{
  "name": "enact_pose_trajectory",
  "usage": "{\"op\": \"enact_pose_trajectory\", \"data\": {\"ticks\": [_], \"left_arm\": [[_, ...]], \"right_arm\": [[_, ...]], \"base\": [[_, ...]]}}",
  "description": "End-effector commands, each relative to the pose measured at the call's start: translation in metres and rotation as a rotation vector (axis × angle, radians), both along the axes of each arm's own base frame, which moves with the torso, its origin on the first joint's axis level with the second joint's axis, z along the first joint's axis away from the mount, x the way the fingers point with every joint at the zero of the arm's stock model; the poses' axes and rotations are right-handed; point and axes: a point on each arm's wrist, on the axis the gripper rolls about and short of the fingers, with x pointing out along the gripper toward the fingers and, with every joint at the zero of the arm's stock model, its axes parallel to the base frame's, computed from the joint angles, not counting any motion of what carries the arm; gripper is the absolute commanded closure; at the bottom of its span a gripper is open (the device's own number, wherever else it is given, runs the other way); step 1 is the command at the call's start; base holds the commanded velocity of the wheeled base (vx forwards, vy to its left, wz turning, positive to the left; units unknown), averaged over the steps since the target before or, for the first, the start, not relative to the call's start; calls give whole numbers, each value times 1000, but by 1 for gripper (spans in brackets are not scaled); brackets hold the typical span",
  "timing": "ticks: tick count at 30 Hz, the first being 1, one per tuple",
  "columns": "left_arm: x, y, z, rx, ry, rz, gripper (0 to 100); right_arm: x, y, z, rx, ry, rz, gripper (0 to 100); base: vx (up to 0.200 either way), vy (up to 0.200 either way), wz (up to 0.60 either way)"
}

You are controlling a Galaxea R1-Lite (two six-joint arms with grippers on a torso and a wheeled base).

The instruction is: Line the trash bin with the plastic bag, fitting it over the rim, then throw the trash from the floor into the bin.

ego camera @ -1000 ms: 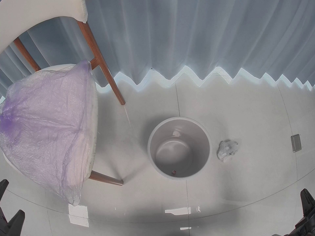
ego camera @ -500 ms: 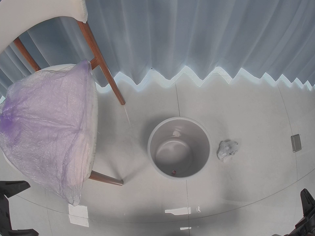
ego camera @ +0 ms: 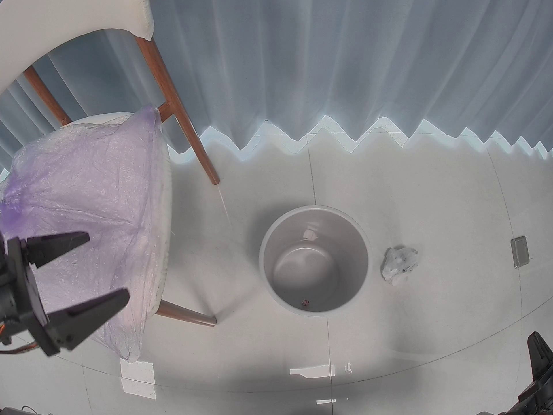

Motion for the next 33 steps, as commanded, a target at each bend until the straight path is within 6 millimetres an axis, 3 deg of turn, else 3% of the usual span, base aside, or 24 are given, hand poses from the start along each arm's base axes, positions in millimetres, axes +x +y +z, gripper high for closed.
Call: {"op": "enact_pose_trajectory", "data": {"ticks": [1,12,19,33], "left_arm": [[43,-23,7,96,16,109,0],[83,-44,13,290,-47,275,0],[95,-54,14,345,-55,353,0],[120,-69,-11,459,-66,493,0]], "right_arm": [[0,0,-5,0,1,0,100],[0,0,-5,0,0,2,100],[0,0,-5,0,0,2,100],[0,0,-5,0,1,3,100]], "base": [[0,0,0],[0,0,0],[0,0,0],[0,0,0]]}}
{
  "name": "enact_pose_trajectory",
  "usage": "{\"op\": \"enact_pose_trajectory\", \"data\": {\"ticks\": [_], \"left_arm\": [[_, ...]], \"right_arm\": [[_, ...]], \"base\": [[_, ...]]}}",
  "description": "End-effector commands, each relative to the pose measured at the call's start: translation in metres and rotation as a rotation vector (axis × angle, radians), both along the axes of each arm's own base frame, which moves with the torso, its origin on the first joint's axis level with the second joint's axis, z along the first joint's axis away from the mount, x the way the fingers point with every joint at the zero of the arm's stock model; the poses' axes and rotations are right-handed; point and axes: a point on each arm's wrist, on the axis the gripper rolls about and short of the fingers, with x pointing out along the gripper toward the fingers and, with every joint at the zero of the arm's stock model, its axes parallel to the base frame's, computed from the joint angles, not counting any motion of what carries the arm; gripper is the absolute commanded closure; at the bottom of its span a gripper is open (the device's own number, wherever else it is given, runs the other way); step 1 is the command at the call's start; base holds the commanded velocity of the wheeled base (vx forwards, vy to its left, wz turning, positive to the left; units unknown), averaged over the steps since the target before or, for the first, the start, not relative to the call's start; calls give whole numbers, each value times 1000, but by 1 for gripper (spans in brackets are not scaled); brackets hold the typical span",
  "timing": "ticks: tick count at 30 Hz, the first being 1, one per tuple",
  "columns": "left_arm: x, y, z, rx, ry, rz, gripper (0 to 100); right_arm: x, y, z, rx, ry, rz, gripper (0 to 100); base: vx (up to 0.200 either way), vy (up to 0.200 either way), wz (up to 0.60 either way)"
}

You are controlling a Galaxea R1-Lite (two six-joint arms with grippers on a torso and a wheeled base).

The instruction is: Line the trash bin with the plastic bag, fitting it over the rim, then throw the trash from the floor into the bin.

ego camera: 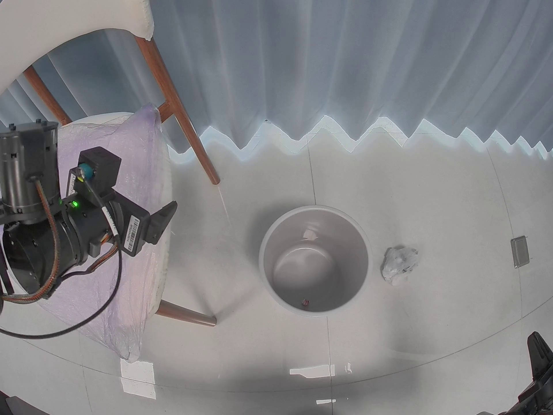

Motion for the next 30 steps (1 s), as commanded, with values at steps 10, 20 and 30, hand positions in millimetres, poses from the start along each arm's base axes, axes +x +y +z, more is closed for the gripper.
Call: {"op": "enact_pose_trajectory", "data": {"ticks": [10,20,30], "left_arm": [[16,-10,-30,76,68,62,0],[23,-7,-38,95,78,102,0],[26,-3,-39,95,81,119,0]], "right_arm": [[0,0,-5,0,2,5,100],[0,0,-5,0,2,5,100],[0,0,-5,0,2,6,100]], "base": [[0,0,0],[0,0,0],[0,0,0]]}}
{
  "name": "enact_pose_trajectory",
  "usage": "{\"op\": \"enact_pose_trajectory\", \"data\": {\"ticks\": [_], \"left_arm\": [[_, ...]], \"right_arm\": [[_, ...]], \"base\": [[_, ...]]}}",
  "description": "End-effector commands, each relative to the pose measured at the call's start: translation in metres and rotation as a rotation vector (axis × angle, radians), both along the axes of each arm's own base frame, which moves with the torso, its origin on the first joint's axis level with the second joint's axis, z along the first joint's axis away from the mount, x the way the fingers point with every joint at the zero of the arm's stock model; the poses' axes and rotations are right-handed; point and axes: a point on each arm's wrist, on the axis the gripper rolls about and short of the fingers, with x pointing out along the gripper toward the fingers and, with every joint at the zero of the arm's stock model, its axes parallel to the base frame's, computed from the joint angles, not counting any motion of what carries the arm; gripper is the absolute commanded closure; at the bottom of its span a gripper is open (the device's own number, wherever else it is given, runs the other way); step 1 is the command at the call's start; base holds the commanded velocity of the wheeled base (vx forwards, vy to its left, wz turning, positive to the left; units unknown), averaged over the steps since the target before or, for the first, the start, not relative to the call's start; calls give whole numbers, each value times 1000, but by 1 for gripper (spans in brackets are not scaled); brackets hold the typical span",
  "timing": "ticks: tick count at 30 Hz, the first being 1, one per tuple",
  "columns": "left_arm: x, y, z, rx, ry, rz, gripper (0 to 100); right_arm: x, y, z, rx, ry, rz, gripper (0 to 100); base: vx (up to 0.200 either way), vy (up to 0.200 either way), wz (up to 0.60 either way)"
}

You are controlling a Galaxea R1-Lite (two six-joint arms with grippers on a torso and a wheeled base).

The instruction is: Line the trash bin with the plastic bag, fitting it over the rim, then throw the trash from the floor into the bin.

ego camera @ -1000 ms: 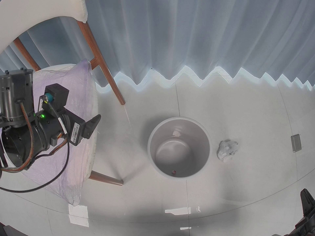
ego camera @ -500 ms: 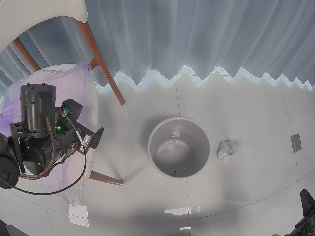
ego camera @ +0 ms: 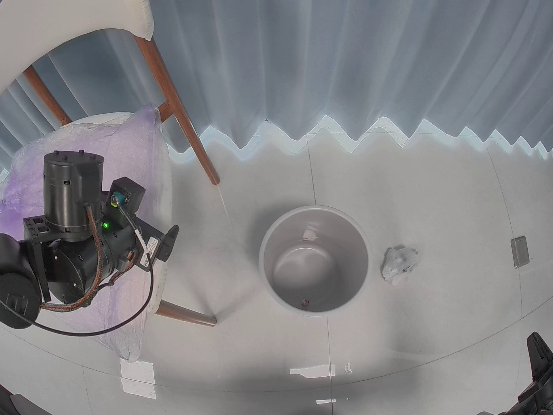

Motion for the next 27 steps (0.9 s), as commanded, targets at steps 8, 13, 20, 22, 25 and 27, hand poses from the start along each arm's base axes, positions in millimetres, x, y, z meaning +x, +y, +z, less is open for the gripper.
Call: {"op": "enact_pose_trajectory", "data": {"ticks": [8,13,20,22,25,27], "left_arm": [[2,1,1,-10,-13,5,100],[1,2,1,-12,-12,6,100],[-6,12,18,-64,-71,28,100],[-11,18,23,-94,-86,30,100],[-22,28,32,-162,-115,18,100],[-29,35,37,-209,-129,-3,100]], "right_arm": [[0,0,-5,0,2,0,100],[0,0,-5,0,2,0,100],[0,0,-5,0,2,0,100],[0,0,-5,0,2,0,100],[0,0,-5,0,2,0,100],[0,0,-5,0,2,0,100]], "base": [[0,0,0],[0,0,0],[0,0,0],[0,0,0],[0,0,0],[0,0,0]]}}
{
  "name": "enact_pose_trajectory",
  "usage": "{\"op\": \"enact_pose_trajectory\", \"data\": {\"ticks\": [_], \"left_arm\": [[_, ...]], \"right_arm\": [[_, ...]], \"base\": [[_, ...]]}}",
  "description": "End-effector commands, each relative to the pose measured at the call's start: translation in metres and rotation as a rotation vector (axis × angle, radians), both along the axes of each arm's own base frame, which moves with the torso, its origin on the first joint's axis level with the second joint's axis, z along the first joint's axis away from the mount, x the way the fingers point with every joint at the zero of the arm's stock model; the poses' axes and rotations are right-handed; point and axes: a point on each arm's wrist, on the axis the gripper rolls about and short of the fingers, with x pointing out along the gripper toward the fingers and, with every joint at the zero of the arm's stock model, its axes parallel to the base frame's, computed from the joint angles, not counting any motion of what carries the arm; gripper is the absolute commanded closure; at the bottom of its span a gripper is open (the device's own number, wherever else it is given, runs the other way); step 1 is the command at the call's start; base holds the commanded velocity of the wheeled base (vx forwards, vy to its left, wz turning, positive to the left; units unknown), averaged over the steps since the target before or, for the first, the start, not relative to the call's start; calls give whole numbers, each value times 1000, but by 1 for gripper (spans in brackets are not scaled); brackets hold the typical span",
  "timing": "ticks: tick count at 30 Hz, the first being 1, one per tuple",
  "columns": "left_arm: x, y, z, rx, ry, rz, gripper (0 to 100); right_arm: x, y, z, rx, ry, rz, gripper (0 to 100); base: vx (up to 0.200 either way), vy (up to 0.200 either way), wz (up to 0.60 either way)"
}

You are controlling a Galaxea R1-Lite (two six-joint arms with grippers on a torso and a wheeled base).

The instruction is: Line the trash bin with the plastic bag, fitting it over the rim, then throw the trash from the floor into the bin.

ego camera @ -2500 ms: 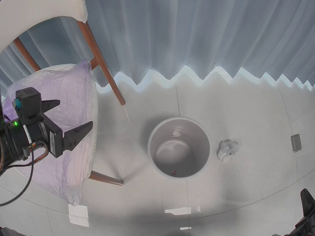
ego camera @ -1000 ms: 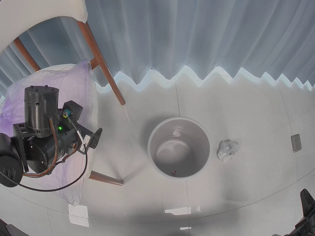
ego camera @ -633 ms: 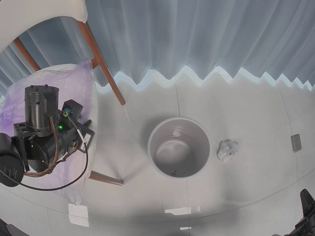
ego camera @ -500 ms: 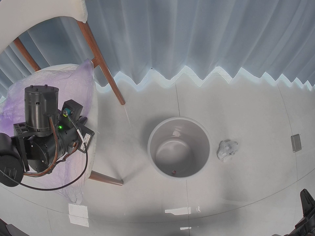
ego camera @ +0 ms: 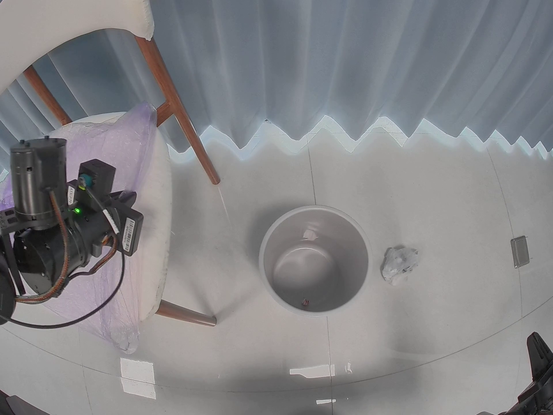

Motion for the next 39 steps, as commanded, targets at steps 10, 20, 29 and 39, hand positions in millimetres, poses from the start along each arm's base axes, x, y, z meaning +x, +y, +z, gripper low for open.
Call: {"op": "enact_pose_trajectory", "data": {"ticks": [10,20,29,39], "left_arm": [[-52,25,25,-283,-48,-233,100],[-65,27,31,-546,49,-364,100],[-67,20,35,-674,138,-619,100],[-62,4,43,-754,198,-862,100]], "right_arm": [[0,0,-5,0,1,0,100],[0,0,-5,0,6,2,100],[2,0,-5,0,21,6,100],[1,0,-5,1,18,6,100]], "base": [[0,0,0],[0,0,0],[0,0,0],[0,0,0]]}}
